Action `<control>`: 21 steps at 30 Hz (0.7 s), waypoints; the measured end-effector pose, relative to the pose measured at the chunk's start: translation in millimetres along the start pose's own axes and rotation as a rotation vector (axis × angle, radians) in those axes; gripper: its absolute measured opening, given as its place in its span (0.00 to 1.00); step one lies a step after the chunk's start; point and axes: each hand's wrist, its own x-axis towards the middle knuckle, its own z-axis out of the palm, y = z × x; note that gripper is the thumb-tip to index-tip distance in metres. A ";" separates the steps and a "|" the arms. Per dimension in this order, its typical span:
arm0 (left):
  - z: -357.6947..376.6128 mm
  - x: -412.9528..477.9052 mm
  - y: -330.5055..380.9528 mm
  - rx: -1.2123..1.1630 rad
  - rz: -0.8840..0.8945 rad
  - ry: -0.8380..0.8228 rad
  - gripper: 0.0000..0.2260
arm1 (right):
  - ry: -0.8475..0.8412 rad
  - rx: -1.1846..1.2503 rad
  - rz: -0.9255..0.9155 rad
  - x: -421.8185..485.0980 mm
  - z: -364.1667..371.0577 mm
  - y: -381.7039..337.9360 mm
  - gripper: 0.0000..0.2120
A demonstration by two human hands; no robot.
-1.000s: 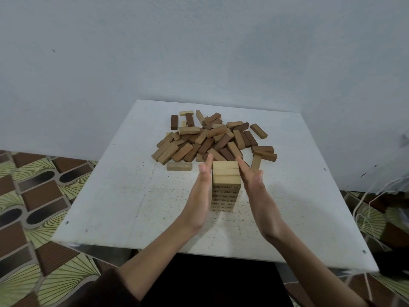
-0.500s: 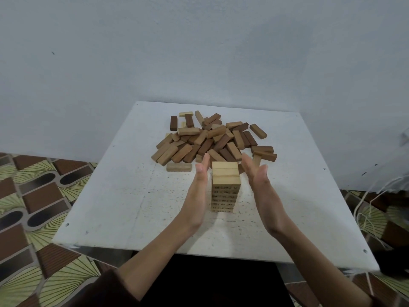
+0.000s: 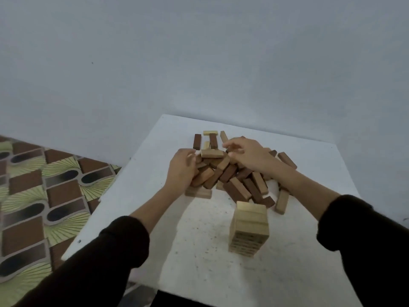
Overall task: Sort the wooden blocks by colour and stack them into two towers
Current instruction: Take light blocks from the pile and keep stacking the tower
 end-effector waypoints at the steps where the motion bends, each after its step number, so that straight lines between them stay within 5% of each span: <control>1: 1.8 10.2 -4.2 0.066 0.014 -0.022 0.13 | -0.047 -0.055 -0.032 13.1 4.7 0.7 0.13; 8: 3.5 57.6 -17.5 0.220 0.049 -0.181 0.14 | -0.411 -0.305 -0.150 73.3 34.9 0.6 0.20; 13: -1.3 72.1 -27.2 0.206 0.018 -0.222 0.13 | -0.357 -0.319 -0.162 89.5 27.6 10.3 0.08; 17: -3.1 83.2 -34.6 0.325 0.011 -0.260 0.10 | -0.280 -0.285 -0.122 109.1 25.8 20.4 0.10; 21: -3.0 90.5 -31.9 0.415 0.074 -0.361 0.12 | -0.342 -0.500 -0.162 128.0 35.1 17.7 0.15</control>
